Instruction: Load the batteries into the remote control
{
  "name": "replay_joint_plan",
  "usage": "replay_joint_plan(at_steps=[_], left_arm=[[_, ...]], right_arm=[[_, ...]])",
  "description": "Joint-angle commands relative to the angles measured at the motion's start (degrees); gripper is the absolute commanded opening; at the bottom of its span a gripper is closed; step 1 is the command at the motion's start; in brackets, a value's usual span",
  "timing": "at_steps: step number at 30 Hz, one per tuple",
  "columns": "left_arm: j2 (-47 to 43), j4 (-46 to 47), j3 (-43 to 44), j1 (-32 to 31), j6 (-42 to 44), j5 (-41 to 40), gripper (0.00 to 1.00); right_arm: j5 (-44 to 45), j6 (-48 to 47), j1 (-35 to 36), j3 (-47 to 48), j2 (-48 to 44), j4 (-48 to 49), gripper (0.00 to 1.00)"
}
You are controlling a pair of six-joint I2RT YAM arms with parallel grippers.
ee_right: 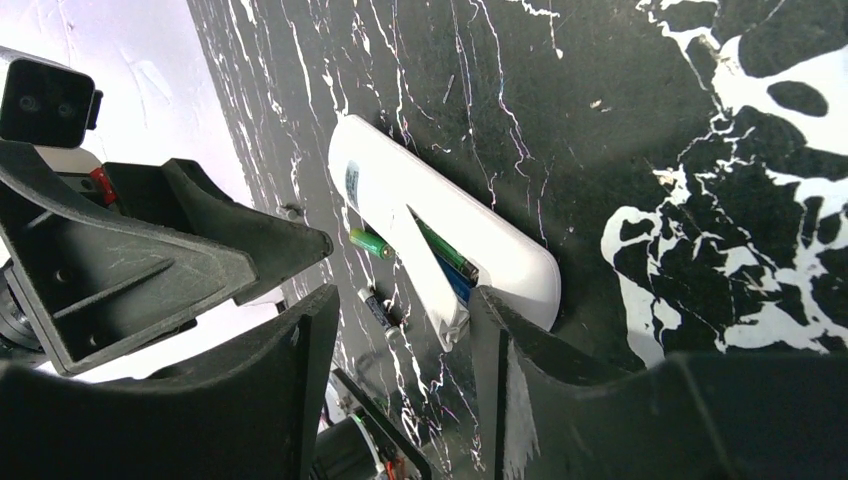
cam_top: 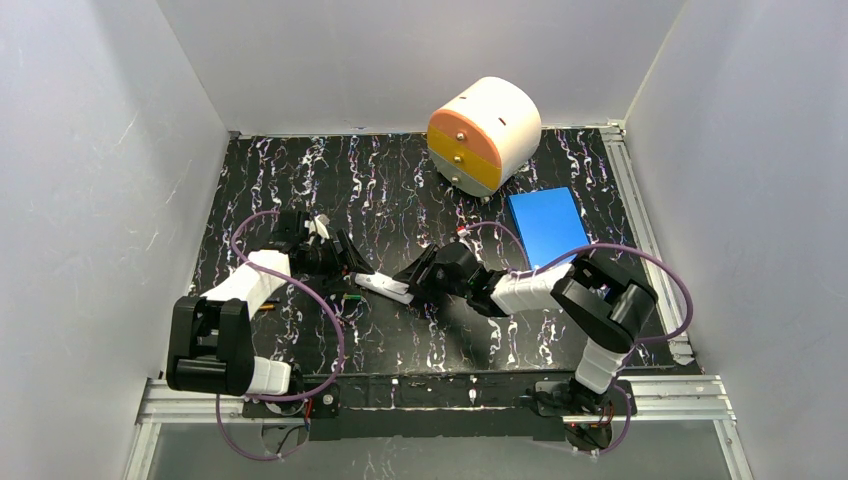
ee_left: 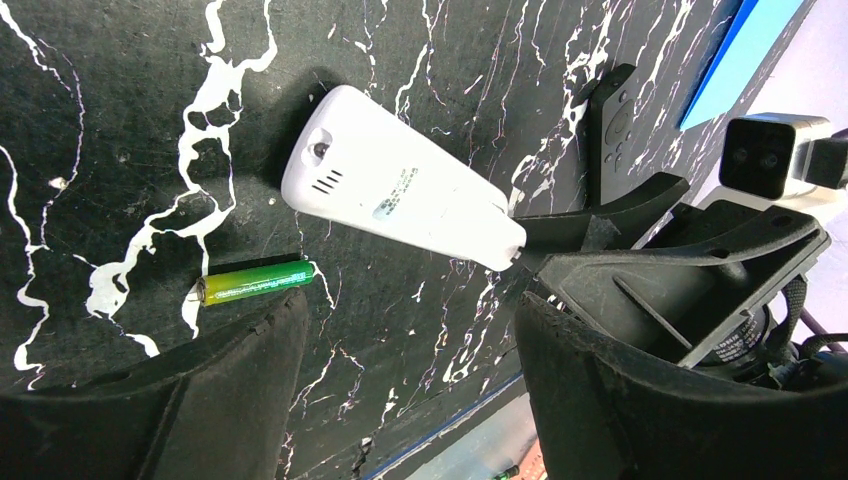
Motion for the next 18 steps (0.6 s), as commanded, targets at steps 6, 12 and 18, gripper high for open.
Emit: replay_joint_plan(at_steps=[6,12,18], left_arm=[[0.37,-0.42,0.97,-0.11,0.27,1.11,0.73],[-0.17,-0.73,0.74,-0.07,0.36,1.02,0.74],[-0.43,-1.00,0.73,-0.06,0.46,0.85,0.74]], right_arm=[[0.54,-0.80,0.32,0.28,-1.94,-4.06,0.51],[-1.57,-0.84,0.26,1.67,0.71,-2.27,0.35],[-1.60,-0.83,0.33,2.04,0.85,-3.01,0.37]])
